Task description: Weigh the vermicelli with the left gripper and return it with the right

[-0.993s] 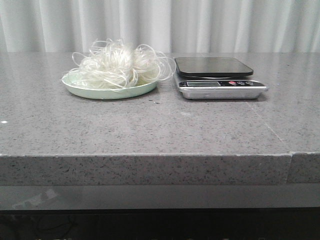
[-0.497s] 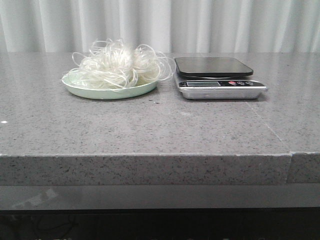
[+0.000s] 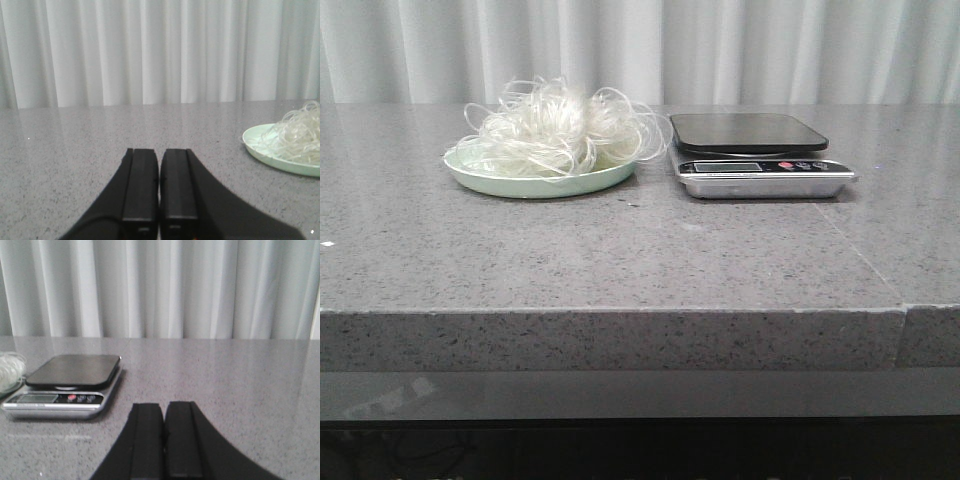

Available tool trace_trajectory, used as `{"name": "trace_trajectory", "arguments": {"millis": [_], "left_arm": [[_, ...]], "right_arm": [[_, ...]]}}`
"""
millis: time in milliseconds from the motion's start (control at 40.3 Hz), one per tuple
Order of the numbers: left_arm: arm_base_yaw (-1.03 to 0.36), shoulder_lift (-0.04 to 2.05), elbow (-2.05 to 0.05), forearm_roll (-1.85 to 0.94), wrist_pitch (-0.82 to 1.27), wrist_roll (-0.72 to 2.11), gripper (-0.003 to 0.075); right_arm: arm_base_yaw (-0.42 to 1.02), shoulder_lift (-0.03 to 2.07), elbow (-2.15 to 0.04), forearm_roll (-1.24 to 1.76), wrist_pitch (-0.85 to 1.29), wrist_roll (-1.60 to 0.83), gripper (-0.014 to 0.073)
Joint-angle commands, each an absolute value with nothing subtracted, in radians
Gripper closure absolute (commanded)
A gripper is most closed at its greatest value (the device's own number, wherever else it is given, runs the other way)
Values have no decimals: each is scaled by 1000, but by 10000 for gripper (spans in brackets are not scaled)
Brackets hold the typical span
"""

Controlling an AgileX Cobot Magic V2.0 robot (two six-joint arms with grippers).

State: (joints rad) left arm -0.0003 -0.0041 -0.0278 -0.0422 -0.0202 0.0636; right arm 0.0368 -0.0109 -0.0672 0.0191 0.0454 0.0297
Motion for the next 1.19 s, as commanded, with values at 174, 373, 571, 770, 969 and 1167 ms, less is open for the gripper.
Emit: {"name": "trace_trajectory", "arguments": {"millis": [174,373,571,770,969,1167], "left_arm": [[-8,-19,-383,-42,109,57,565],[-8,54,-608,-40,282,65,566],[-8,185,-792,-40,373,65,565],[-8,339,-884,-40,477,65,565],[-8,452,-881,-40,590,65,565],[-8,543,-881,-42,624,65,566]], "right_arm": [[30,30,-369,8,217,29,452],[30,160,-576,8,380,29,452],[30,304,-754,8,537,29,452],[30,425,-846,8,613,29,452],[30,520,-843,8,644,29,452],[30,604,-843,8,651,29,452]]}}
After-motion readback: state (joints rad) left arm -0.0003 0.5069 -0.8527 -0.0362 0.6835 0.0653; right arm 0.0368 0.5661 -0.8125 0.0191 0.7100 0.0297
